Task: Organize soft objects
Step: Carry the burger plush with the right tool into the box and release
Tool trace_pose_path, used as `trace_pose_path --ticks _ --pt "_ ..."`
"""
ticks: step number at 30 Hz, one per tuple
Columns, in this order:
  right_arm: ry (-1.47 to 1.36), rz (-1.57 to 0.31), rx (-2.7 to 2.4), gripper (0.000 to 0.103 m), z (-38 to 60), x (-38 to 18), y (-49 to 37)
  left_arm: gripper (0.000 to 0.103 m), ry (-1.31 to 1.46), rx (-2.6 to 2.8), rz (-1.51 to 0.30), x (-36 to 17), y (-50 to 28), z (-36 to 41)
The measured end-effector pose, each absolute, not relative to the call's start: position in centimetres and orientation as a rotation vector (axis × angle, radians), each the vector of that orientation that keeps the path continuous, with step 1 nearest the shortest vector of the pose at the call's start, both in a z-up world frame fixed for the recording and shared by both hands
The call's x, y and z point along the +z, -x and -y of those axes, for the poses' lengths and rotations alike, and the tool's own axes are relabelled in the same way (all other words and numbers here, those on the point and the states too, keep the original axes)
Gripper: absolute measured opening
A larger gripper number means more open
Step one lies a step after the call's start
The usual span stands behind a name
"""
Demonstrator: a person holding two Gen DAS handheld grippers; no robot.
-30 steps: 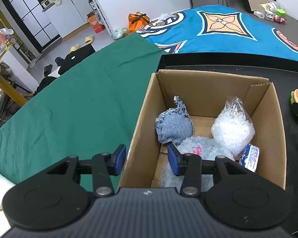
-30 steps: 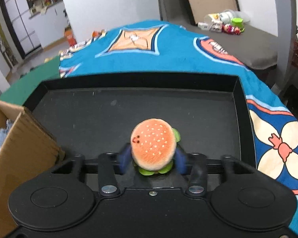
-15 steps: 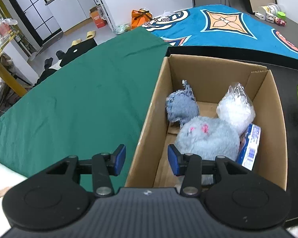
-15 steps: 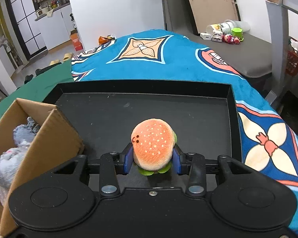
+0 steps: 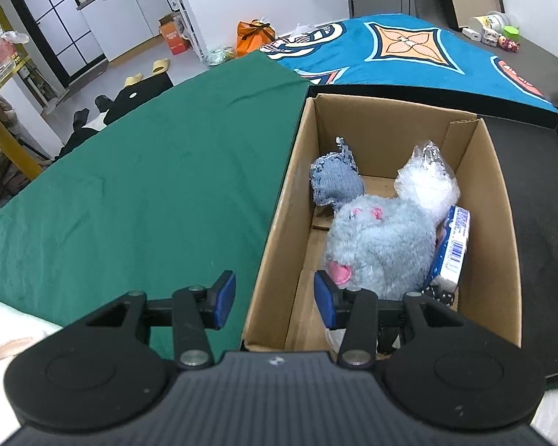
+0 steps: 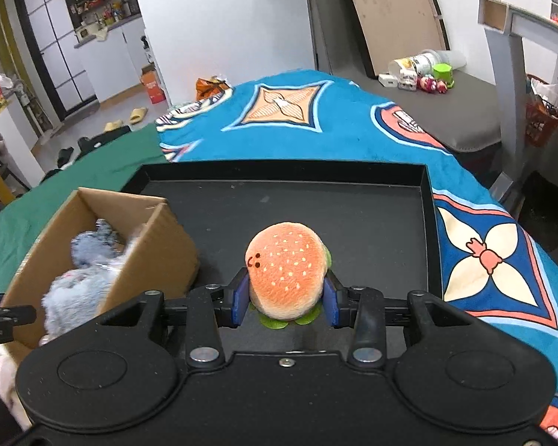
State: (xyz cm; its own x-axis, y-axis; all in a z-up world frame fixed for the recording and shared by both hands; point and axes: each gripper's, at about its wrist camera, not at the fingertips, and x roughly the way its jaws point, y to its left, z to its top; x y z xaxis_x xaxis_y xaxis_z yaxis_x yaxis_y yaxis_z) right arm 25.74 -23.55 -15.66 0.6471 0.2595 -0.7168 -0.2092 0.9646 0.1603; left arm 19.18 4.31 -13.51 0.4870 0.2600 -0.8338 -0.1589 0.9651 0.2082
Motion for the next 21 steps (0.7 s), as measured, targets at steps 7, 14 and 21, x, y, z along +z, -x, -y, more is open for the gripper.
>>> trace_pose_path --ticks 7,14,21 --pt "-0.076 -0.811 0.272 0.039 22.9 -15.0 -23.8 0.045 -0.101 0.226 -1.017 -13.2 -17.9 -4.4" --pt "-0.063 -0.787 0.275 0.039 22.2 -13.5 -22.2 0.045 -0.077 0.207 -1.005 -13.1 -16.8 -5.1" --pt "-0.032 -0.759 0.305 0.039 21.0 -11.8 -20.8 0.045 -0.044 0.195 -0.968 -12.9 -16.1 -5.9"
